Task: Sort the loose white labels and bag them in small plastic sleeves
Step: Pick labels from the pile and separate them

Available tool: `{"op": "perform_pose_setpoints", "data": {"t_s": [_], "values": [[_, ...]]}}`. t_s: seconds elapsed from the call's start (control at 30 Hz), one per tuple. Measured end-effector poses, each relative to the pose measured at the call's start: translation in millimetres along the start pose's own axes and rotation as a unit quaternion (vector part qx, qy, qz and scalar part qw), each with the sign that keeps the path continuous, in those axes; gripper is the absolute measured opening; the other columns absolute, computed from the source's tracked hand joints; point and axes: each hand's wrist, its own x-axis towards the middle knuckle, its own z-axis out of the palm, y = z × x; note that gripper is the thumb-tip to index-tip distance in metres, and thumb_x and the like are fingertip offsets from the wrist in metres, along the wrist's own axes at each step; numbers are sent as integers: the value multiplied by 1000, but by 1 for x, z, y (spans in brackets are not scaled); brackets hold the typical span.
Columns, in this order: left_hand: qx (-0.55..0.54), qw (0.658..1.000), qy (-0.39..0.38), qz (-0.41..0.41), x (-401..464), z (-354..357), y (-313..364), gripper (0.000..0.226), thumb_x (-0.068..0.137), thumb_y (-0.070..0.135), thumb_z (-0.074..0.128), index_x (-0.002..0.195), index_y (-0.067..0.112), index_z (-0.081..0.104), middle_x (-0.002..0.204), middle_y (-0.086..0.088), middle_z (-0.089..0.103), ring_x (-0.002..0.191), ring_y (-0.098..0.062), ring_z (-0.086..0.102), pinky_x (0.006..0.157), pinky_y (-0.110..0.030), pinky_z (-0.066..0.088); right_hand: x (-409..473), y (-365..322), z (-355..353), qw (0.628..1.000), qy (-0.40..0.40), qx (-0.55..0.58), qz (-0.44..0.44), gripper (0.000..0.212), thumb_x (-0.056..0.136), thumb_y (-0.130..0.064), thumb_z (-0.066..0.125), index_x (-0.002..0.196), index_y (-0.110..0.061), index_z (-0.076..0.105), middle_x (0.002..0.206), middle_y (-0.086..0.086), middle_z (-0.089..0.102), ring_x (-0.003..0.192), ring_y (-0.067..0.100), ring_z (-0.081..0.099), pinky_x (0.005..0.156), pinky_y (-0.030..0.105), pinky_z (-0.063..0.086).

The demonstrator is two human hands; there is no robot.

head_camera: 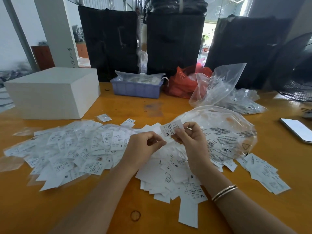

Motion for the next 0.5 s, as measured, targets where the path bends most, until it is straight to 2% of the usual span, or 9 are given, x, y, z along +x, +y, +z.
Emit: {"op": "perform_pose_setpoints", "data": {"t_s": [0.13, 0.27, 0.33, 0.5], "values": [[-12, 1000, -4, 4, 0, 0, -1, 5, 78, 31, 75, 79, 31, 70, 74, 14, 67, 68, 0, 59, 58, -10, 45, 2, 1, 0, 1000, -2, -19, -1, 13, 88, -7, 63, 85, -15, 53, 84, 5, 74, 74, 14, 69, 63, 18, 51], [3, 1000, -14, -2, -1, 1, -2, 8, 79, 34, 73, 83, 26, 72, 71, 10, 66, 67, 1, 57, 57, -9, 42, 0, 1, -1, 1000, -5, 10, -10, 14, 88, -7, 62, 85, -14, 51, 85, 7, 74, 76, 17, 69, 64, 20, 53], [1, 1000, -6, -3, 0, 2, -2, 11, 79, 33, 73, 84, 23, 72, 71, 12, 65, 65, 3, 56, 54, -9, 42, 0, 2, 0, 1000, -15, -11, -11, 14, 88, -5, 62, 85, -14, 52, 82, 5, 74, 74, 15, 69, 62, 19, 52], [-17, 1000, -9, -11, 0, 1, -2, 9, 79, 34, 73, 80, 27, 68, 77, 15, 66, 70, 1, 60, 57, -15, 49, -1, 5, 2, 997, -18, -72, -17, 14, 88, -5, 62, 85, -15, 53, 73, 3, 71, 75, 17, 68, 63, 18, 51]]}}
